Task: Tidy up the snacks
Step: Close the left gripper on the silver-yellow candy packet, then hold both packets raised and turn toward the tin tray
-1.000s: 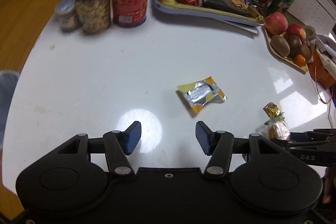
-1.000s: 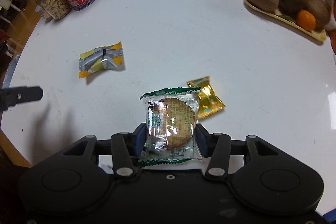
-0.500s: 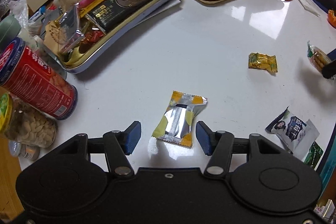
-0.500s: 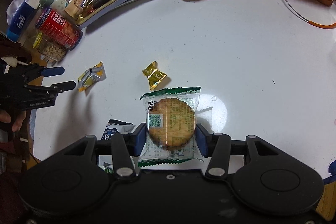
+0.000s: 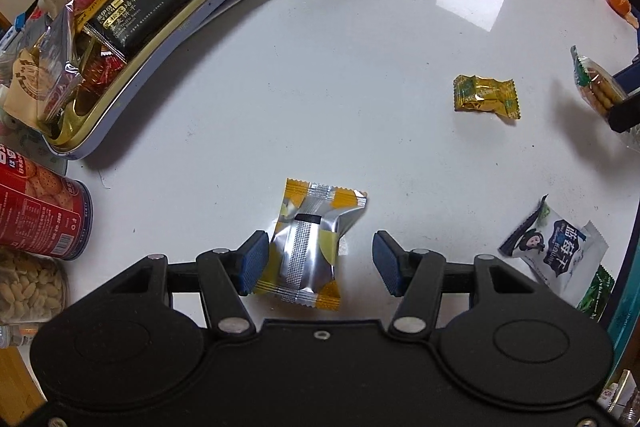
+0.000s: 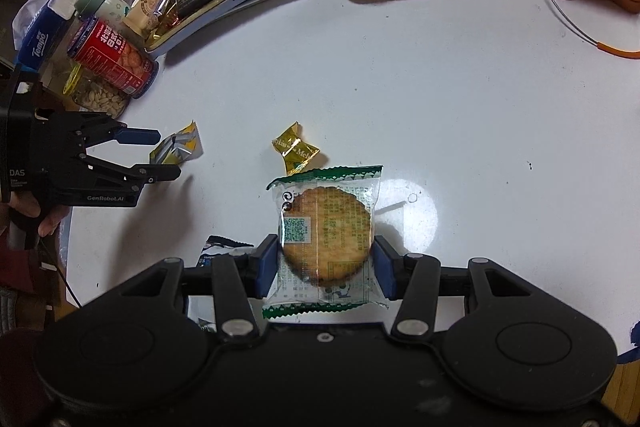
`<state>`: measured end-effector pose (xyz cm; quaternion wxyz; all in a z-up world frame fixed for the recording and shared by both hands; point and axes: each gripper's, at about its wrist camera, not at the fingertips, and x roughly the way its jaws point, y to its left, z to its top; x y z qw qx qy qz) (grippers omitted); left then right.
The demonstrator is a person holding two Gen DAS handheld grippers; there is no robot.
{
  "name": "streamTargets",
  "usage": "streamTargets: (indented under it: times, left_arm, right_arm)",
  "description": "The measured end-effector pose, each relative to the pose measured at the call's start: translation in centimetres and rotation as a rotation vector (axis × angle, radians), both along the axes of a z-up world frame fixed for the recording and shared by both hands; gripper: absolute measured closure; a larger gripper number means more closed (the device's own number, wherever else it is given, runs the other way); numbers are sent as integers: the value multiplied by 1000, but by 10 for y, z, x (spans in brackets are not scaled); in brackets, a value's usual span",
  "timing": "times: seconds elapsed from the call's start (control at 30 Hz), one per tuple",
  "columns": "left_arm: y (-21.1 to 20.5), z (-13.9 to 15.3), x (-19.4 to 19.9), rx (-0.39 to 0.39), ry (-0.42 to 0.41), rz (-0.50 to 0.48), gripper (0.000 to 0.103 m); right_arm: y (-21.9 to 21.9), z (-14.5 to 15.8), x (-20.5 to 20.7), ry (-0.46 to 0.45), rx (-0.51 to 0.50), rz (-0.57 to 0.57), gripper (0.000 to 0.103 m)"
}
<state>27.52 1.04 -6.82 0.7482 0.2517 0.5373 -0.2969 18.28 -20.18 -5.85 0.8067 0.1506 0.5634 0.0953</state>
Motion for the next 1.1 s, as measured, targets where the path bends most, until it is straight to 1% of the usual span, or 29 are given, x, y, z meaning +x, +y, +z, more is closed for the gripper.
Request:
streamTargets:
  times: [0.1,0.27,0.37,0.43,0.57,0.6,0.7,0.83,0.97,1.1]
  left_arm:
    - [-2,-4,1,25,-3,-12,42]
    - [-3,-9,6,35,6,0,42]
    - [-4,-6,5,31,-18,-6,42]
    - [-5,-5,5,29,-12,-17,42]
    - [-11,-8,8,58,3,-40,42]
    - [-12,-8,9,53,3,-42,42]
    - [-10,-7,10,28,25,-32,48]
    - [-12,-7,10,23,36,-40,57]
    - [-9,-5,6,30,24,-23,59]
    - [-10,-7,-1,37,-22,21,62]
  right_arm:
    - [0,1,1,-7,-9,-5,51]
    - [1,-3,3,1,-11,-2,51]
    - [2,-2,3,-1,-12,-2,51]
    - [2,-2,3,-3,-10,-4,51]
    - [2,-2,3,-3,-15,-2,51]
    - [2,-2,3,-4,-14,-4,51]
    - [3,-1,2,-7,-12,-1,51]
    - [4,1,2,-15,-18,-1,51]
    - [3,3,0,-22,-14,-3,51]
    - [4,5,0,-29,-11,2,51]
